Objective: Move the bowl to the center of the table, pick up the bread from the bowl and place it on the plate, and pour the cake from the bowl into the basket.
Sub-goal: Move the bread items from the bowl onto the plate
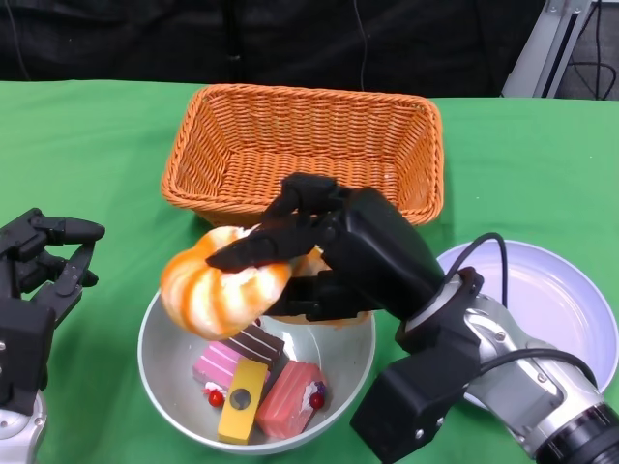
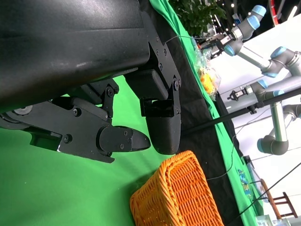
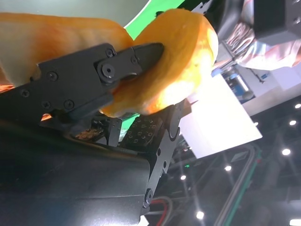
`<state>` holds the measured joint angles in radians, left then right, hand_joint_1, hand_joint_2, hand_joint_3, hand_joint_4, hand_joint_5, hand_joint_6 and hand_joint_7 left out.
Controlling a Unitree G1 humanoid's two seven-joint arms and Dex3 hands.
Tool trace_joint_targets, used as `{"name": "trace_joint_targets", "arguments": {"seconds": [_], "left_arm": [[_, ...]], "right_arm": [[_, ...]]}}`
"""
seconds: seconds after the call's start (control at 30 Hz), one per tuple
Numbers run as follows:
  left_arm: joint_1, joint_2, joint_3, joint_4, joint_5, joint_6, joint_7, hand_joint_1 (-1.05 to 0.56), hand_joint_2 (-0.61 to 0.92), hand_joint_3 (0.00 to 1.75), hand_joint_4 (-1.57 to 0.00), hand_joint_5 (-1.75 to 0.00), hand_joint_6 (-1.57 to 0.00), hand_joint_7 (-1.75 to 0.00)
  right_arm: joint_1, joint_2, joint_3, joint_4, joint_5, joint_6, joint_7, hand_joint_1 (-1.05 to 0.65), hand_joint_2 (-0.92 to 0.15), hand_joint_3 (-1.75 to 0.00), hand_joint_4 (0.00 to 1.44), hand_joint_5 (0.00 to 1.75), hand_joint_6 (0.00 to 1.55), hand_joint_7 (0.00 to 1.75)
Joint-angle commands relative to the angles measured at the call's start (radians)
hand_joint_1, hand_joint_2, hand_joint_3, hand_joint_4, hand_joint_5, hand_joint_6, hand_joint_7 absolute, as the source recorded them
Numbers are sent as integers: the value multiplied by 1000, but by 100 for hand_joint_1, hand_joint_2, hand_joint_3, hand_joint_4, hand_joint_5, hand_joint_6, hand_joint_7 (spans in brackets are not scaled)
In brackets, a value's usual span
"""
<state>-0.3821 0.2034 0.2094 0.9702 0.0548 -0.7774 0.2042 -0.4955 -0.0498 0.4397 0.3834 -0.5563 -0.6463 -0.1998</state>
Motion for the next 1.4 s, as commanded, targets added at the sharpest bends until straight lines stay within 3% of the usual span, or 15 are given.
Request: {"name": "trace_joint_targets", "arguments": {"seconds": [0.03, 0.53, 1.2, 1.4], "left_arm": [[-11, 24, 6, 10, -6, -7, 1, -11, 92, 31, -84, -130, -91, -86], [-11, 30, 1, 18, -3, -17, -9, -10, 92, 31, -85, -128, -89, -91], [-14, 21, 1, 22, -5, -11, -10, -10, 92, 31, -85, -128, -89, -91], [-14, 24, -3, 21, 7, -5, 1, -11, 92, 32, -84, -128, -88, -92]], "right_arm": [[5, -15, -33, -31, 17, -4, 1, -11, -77, -48, 86, 128, 105, 54], [28, -63, -107, -27, 79, -44, 44, -10, -69, -67, 83, 129, 96, 74], [43, -88, -145, -15, 88, -73, 50, -7, -62, -73, 85, 126, 96, 76], [42, -99, -156, -32, 71, -58, 45, -9, -63, -71, 81, 137, 96, 75]]}}
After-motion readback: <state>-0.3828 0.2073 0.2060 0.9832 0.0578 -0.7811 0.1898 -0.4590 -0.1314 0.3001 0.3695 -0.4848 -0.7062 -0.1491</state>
